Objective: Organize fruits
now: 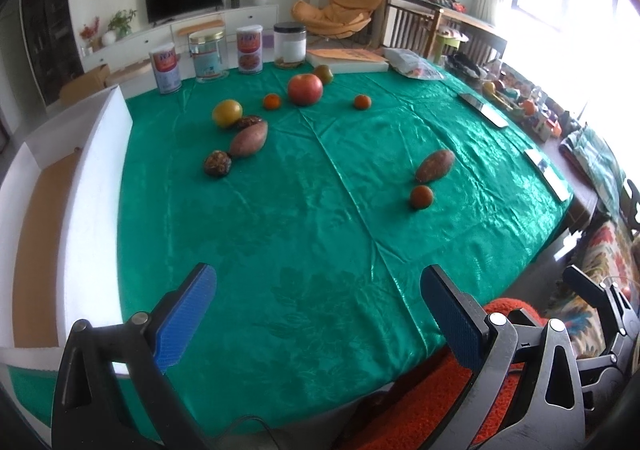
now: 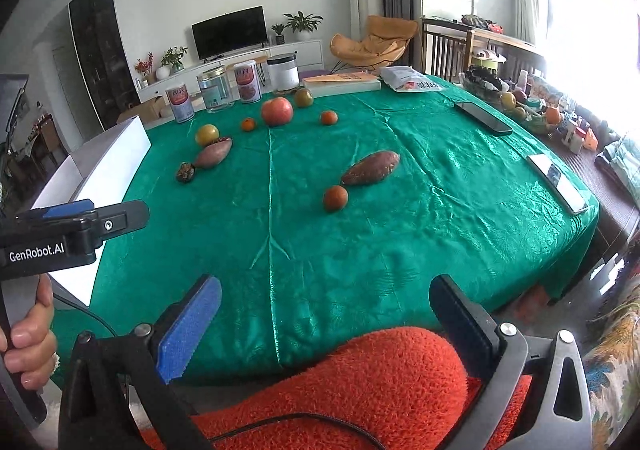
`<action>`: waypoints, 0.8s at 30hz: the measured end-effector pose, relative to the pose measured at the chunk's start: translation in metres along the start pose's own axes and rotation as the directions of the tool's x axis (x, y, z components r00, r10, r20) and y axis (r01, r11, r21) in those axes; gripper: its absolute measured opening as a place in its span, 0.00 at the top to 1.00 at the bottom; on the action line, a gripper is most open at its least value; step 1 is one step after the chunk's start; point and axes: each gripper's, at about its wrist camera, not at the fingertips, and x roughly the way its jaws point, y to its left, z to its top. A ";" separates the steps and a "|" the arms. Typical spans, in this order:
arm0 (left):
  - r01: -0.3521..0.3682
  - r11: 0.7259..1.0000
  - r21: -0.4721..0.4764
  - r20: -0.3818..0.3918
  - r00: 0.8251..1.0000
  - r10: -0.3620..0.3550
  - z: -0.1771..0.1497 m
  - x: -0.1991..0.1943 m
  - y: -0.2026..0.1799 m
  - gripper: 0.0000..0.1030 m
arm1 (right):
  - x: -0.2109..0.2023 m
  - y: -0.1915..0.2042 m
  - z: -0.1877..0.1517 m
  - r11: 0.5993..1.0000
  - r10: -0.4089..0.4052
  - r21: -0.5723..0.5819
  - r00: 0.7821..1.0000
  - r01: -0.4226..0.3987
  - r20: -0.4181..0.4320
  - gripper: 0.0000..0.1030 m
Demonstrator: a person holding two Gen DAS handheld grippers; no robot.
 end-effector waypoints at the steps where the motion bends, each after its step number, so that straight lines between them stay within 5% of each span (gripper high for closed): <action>1: -0.003 1.000 0.000 -0.006 1.000 0.003 -0.001 0.001 0.000 0.01 | 0.000 0.002 -0.001 1.000 0.000 -0.004 1.000 0.000 -0.001 0.00; 24: -0.010 1.000 0.022 -0.039 0.999 0.010 -0.004 0.010 -0.006 0.01 | -0.003 -0.002 -0.003 1.000 0.005 0.018 1.000 -0.004 -0.006 0.00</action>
